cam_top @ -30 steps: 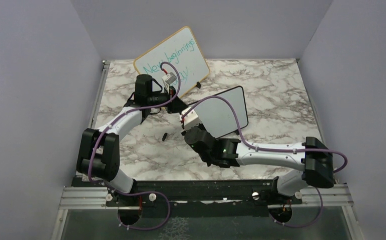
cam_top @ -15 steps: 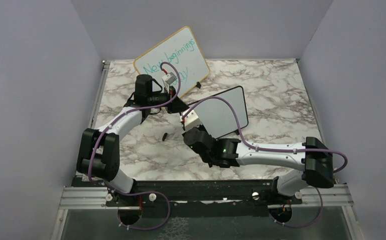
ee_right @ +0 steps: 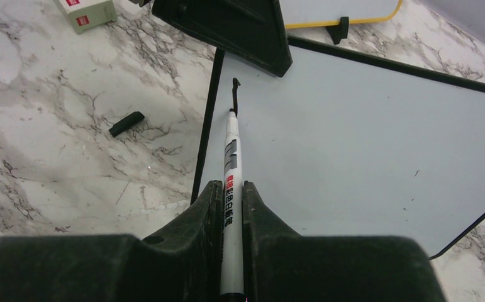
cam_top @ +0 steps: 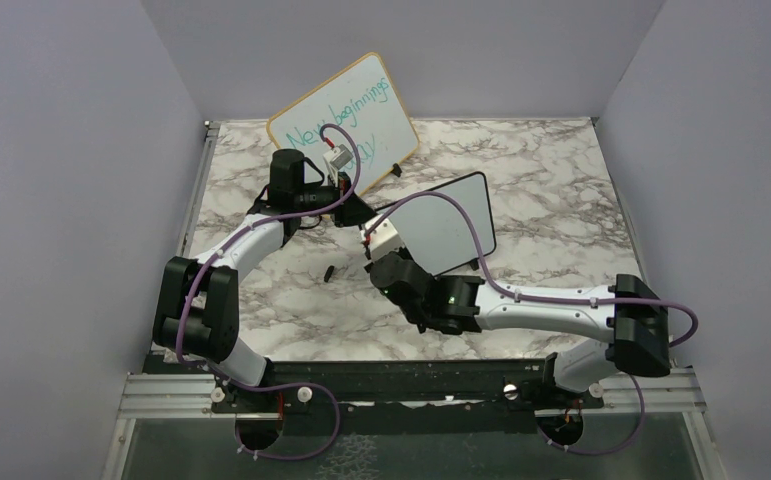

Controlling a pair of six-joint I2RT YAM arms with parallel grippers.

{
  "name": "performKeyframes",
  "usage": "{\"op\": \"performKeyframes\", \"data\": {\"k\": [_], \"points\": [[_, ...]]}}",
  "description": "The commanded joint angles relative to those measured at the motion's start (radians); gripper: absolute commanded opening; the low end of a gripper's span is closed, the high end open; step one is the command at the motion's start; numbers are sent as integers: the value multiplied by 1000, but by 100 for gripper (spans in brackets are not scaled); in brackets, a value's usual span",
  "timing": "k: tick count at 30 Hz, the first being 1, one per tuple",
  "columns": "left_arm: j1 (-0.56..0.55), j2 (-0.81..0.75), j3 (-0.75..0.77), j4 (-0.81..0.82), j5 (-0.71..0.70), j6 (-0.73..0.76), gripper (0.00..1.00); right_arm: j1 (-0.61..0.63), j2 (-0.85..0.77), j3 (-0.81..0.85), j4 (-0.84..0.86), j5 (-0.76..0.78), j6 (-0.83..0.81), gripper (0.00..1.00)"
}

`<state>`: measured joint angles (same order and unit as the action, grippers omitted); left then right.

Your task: Write a sentence on the whiteboard

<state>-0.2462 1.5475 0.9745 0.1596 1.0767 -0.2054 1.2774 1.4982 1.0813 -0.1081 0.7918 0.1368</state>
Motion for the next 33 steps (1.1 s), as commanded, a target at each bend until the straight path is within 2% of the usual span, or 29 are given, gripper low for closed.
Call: {"op": "performKeyframes", "data": {"k": [1,9,33], "points": [[-4,-9,-16,-11,4,-2,0,2,-48,-13,85,-14,-31,0],[-4,-7,-14,-11,5,-3,0,2,-24,-13,151,27,-64,0],[-4,-6,-16,-8,11,-6,0,-6,26,-8,167,99,-73,0]]}}
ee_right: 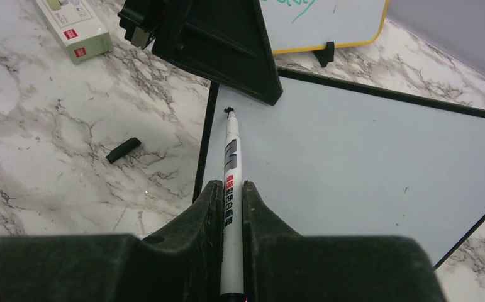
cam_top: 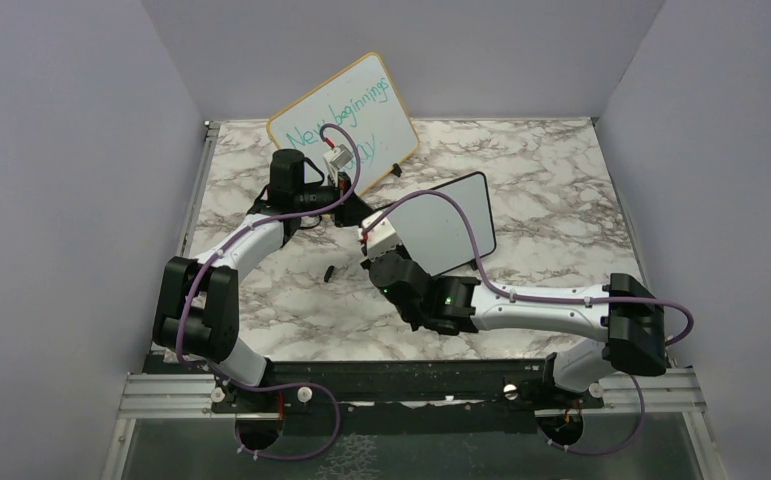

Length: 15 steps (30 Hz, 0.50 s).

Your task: Write a sentence on the whiteboard

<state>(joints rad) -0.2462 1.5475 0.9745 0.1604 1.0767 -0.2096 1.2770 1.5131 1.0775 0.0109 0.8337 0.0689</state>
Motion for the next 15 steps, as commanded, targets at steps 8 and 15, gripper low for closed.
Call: {"op": "performKeyframes", "data": {"k": [8,15], "points": [[-4,-4,-16,-5,13,-4,0,-14,4,-8,27,71,6,0],[-4,-4,-16,-2,13,-7,0,-16,0,-14,-38,80,50,0]]}}
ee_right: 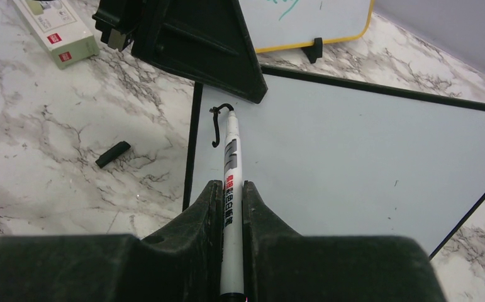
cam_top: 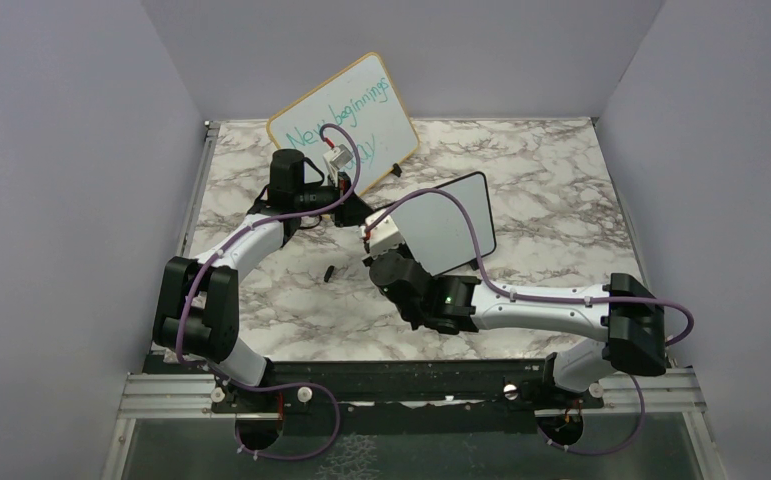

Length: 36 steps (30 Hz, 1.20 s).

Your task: Write a sentence on the whiteboard

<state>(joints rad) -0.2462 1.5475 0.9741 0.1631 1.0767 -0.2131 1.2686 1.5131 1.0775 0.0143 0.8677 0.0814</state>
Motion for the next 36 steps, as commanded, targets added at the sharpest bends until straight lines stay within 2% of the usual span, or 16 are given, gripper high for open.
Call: {"op": "performKeyframes", "data": {"k": [1,19,36], "points": [[-5,-4,-17,-4,13,-4,0,-8,-2,-16,-48,48,41,0],[-4,-6,-20,1,9,-6,0,-8,-15,-25,-137,2,118,0],[-5,-2,-20,1,7,-7,0,-6,-29,-31,-122,-96,105,0]]}}
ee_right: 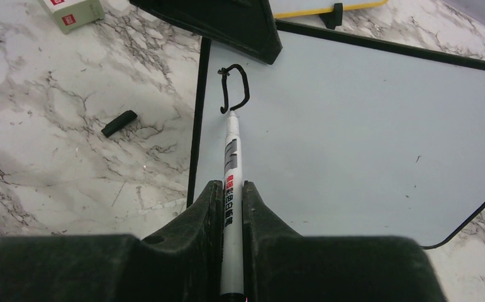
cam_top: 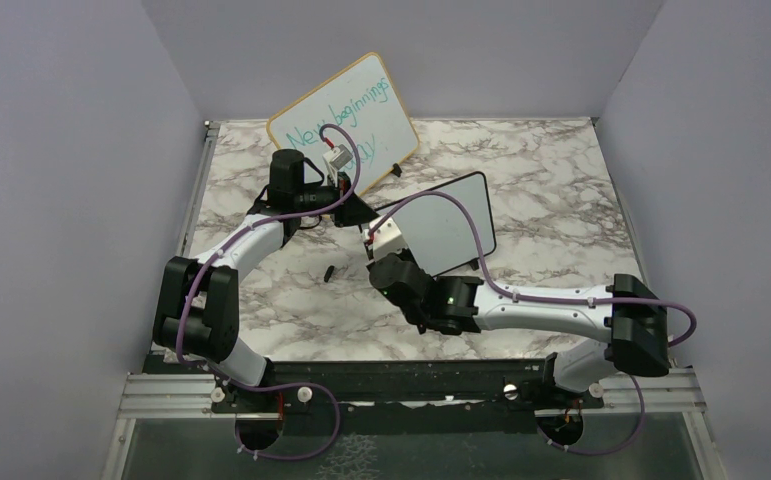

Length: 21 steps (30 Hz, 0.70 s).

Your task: Write a sentence on the whiteboard

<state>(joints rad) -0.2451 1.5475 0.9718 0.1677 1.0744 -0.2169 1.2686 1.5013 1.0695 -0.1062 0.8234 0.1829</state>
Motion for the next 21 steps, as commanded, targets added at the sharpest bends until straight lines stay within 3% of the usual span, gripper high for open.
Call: {"op": "performKeyframes", "data": {"k": [1,21], "points": [[-5,-2,-17,-4,9,-4,0,-6,-18,-24,3,-57,-2,0],[-6,-6,-18,-4,9,-4,0,-8,-125,-83,85,24,-68,0]]}}
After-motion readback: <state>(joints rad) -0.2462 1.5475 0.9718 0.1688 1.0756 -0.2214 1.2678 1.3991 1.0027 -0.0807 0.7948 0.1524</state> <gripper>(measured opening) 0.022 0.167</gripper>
